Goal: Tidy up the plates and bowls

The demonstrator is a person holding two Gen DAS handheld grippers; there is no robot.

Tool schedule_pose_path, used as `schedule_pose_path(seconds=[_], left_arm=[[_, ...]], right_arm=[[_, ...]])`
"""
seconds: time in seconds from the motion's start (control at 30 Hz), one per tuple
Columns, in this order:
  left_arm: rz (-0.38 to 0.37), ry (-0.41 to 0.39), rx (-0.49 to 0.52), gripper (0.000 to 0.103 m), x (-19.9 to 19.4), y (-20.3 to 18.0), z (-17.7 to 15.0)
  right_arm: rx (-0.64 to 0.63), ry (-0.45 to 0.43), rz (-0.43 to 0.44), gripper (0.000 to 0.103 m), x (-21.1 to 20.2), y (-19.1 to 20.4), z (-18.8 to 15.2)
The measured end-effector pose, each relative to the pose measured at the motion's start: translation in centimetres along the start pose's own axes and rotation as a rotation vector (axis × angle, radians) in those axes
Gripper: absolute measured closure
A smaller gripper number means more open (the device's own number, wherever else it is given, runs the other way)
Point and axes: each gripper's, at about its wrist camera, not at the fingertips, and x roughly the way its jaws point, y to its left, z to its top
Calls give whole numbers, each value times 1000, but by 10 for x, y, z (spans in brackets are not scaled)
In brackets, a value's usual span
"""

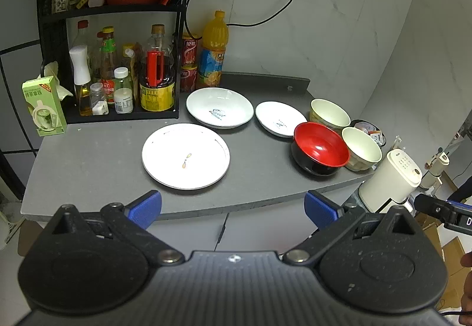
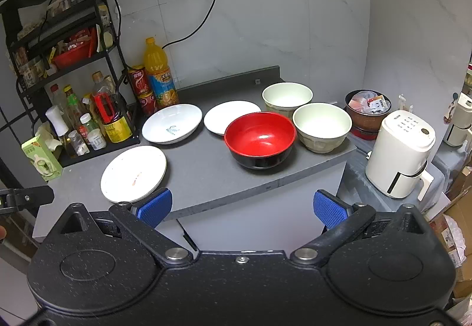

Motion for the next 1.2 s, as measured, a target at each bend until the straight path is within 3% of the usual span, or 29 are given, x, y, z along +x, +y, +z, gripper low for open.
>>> schedule_pose_path(seconds=[0.47, 1.2], left_arm=[[10, 46, -4, 1, 37, 3, 12], [-53, 132, 40, 1, 164, -20, 91]], right_arm=[[-7, -13, -25, 0, 21, -1, 10], [125, 49, -114, 0, 120, -32, 59]])
